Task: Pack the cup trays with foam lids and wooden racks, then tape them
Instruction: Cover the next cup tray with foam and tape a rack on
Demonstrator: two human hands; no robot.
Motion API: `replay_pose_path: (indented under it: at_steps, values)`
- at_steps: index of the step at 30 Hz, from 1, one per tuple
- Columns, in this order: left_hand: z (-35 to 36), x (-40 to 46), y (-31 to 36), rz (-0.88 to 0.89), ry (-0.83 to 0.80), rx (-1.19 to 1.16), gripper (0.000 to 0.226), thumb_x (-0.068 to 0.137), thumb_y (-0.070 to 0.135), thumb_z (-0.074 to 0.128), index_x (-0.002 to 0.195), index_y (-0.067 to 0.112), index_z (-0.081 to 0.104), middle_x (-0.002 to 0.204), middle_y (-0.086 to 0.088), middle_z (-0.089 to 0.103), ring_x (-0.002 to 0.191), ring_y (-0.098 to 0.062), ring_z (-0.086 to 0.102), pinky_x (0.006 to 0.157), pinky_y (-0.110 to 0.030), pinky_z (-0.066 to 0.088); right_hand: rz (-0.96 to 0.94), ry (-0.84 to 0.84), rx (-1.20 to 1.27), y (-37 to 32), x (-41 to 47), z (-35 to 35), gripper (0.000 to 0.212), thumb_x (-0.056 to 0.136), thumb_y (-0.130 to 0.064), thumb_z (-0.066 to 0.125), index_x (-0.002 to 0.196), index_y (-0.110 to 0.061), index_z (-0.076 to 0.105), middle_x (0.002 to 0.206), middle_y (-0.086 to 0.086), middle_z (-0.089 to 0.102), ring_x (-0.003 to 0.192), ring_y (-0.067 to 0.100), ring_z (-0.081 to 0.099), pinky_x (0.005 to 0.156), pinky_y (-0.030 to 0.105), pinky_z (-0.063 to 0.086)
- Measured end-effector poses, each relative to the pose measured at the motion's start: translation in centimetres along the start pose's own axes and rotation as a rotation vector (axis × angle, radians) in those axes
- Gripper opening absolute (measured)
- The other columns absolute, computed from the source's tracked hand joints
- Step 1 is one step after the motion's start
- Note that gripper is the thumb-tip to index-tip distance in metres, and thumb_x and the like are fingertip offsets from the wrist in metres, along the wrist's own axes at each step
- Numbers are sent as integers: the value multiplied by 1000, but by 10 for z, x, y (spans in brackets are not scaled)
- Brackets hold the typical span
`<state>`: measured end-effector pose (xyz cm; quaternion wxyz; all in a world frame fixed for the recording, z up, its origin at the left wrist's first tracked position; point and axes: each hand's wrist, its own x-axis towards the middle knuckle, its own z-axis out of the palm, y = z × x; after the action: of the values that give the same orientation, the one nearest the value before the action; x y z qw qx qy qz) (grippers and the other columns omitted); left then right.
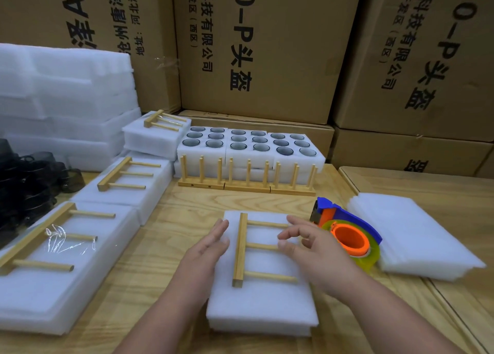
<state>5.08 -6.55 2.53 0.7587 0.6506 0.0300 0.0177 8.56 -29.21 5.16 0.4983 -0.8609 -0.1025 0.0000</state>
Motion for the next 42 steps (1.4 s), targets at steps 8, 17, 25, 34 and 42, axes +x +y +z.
replay_pose_path:
  at_steps: [8, 17, 25, 34, 42]
  values:
    - [2, -19, 17, 384, -291, 739, 60, 80, 71, 59, 136, 67, 40, 156, 48, 3, 144, 21, -10, 110, -2, 8, 92, 397, -263, 5, 17, -87, 8, 91, -41, 69, 84, -37, 69, 105, -14, 69, 102, 9, 61, 71, 29, 44]
    - [19, -22, 16, 314, -333, 1154, 48, 96, 66, 47, 141, 68, 33, 153, 39, -28, 139, 15, -35, 125, -26, -7, 285, -57, -870, 56, 13, -94, 76, 34, -101, 54, 85, -45, 47, 169, 4, 12, 153, 28, 16, 117, 44, 27]
    - [27, -35, 35, 421, -216, 911, 48, 96, 57, 57, 134, 67, 30, 157, 44, 0, 143, 20, -15, 127, -29, 12, 206, 51, -793, 63, 11, -87, 57, 42, -87, 62, 72, -38, 58, 152, -1, 33, 125, 19, 33, 88, 31, 38]
    - [59, -37, 63, 367, -120, 405, 62, 69, 72, 62, 128, 73, 43, 139, 48, 43, 133, 24, 32, 107, -18, 34, -80, 422, -419, 16, -8, -81, 56, 42, -82, 72, 67, -34, 57, 147, -5, 40, 128, 18, 34, 96, 36, 37]
    - [116, -16, 80, 87, -218, -151, 83, 61, 52, 90, 133, 41, 52, 113, 5, 77, 103, -16, 74, 87, -36, 61, -418, 612, -374, -46, -34, -30, 55, 53, -73, 75, 92, -34, 70, 159, -12, 25, 139, 19, 30, 102, 36, 39]
